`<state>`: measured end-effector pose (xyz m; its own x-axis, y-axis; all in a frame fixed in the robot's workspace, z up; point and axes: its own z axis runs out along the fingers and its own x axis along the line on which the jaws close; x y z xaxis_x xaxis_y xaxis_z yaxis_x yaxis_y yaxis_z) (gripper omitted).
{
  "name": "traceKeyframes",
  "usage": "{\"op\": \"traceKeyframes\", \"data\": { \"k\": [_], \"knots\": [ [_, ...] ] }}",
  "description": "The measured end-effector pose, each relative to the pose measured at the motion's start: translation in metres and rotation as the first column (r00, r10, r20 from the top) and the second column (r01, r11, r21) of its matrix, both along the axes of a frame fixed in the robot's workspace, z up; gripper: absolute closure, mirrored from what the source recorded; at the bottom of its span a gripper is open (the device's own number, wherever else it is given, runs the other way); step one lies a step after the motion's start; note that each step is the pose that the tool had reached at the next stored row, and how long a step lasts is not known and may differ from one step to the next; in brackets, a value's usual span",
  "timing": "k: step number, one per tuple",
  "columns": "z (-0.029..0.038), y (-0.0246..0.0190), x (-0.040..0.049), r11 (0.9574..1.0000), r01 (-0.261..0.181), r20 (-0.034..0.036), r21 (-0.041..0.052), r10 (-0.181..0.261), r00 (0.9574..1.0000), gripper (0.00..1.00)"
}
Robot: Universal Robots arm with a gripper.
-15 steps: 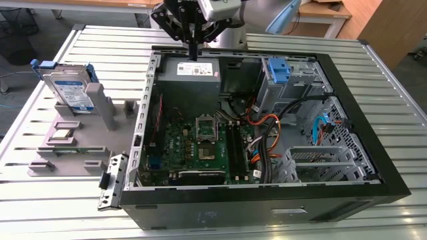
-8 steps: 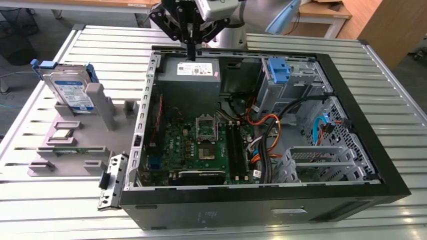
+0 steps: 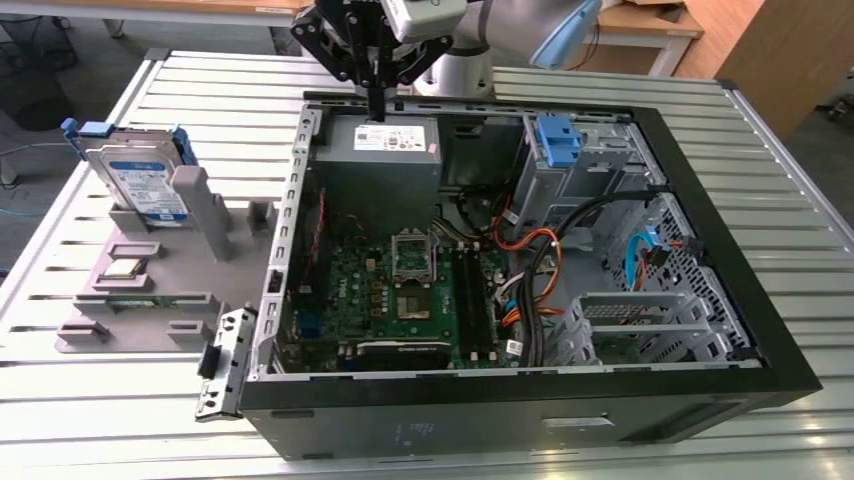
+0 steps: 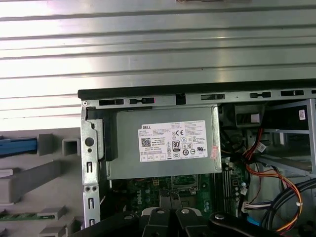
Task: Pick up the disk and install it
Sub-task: 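Reach for the disk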
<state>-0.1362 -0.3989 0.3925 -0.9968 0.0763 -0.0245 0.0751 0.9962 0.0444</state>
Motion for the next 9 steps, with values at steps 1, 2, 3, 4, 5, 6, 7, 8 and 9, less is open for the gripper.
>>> {"op": "traceKeyframes", "data": {
  "k": [1,2,3,4,5,6,7,8,9],
  "knots": [
    [0.0000,0.0000,-0.0004,1.0000,0.000,0.0000,0.0000,0.000,1.0000,0.90],
    [0.0000,0.0000,-0.0009,1.0000,0.000,-0.0001,0.0000,0.000,1.0000,0.90],
    [-0.0002,0.0000,-0.0015,1.0000,0.000,0.0001,0.0001,0.000,1.0000,0.90],
    [-0.0002,0.0000,-0.0020,1.0000,0.000,0.0000,0.0000,0.000,1.0000,0.90],
    [-0.0002,0.0000,-0.0024,1.0000,0.000,0.0000,0.0000,0.000,1.0000,0.90],
    [-0.0002,0.0000,-0.0027,1.0000,0.000,0.0000,0.0000,0.000,1.0000,0.90],
    [-0.0002,0.0000,-0.0031,1.0000,0.000,0.0000,0.0000,0.000,1.0000,0.90],
    [-0.0002,0.0000,-0.0034,1.0000,0.000,0.0000,0.0000,0.000,1.0000,0.90],
    [-0.0003,0.0000,-0.0036,1.0000,0.000,0.0000,0.0000,0.000,1.0000,0.90]
  ]
}}
